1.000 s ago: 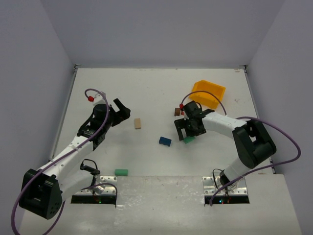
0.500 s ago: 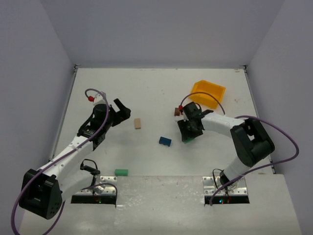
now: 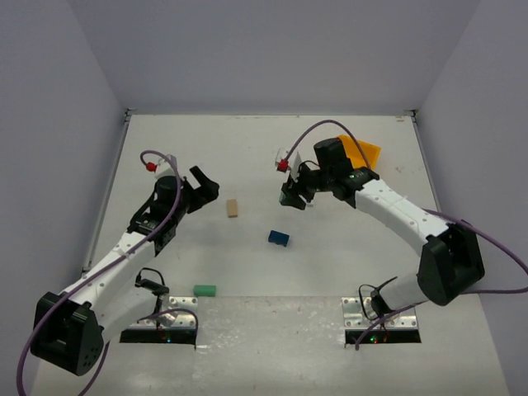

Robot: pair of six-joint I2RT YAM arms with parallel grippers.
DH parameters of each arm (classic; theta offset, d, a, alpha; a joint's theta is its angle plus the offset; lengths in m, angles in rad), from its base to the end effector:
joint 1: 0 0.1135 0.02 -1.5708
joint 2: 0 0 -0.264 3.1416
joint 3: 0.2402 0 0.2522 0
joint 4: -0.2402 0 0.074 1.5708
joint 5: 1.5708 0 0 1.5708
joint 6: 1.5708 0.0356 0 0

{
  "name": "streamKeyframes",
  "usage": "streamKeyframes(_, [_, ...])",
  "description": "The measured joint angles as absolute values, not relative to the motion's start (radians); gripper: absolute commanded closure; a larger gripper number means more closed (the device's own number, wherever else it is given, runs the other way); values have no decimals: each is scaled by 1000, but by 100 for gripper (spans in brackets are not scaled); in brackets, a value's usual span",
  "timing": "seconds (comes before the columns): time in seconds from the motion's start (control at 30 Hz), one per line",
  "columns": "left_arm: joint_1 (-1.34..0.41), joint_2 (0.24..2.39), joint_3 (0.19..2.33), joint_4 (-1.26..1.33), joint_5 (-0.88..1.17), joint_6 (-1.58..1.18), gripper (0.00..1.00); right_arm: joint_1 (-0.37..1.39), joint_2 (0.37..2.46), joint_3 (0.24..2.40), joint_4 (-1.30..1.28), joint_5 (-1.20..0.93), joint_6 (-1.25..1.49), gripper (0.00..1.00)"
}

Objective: Build the wood block tower

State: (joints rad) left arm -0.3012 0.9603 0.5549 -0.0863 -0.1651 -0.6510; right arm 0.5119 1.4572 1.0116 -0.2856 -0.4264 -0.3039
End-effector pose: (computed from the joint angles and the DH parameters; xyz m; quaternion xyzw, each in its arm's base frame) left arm 0.2057 -0.0578 0.2368 -0.1905 0.8346 -0.1718 0.4875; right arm 0.2684 0.1677 0.2533 -0.4332 0.7851 0.2335 0.3761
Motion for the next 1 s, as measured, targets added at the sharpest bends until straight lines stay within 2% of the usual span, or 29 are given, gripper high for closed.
streamKeyframes(0.17, [-301, 921, 555, -122, -198, -651, 0, 594, 1451, 1131, -461, -618, -826, 63])
streamKeyframes(0.33, [-301, 876, 552, -193, -245, -652, 0, 706, 1505, 1178, -713, -586, -1244, 57])
streamKeyframes(0.5, [-301, 836, 530, -252, -270, -653, 0, 722, 1632, 1229, -950, -558, -1561, 54])
streamKeyframes(0.73, [-301, 835, 529, -318, -308, -657, 0, 738, 1844, 1399, -1096, -460, -1746, 52])
streamKeyframes(1.0, [-301, 836, 529, -342, -340, -659, 0, 773, 1953, 1446, -1128, -328, -1784, 50])
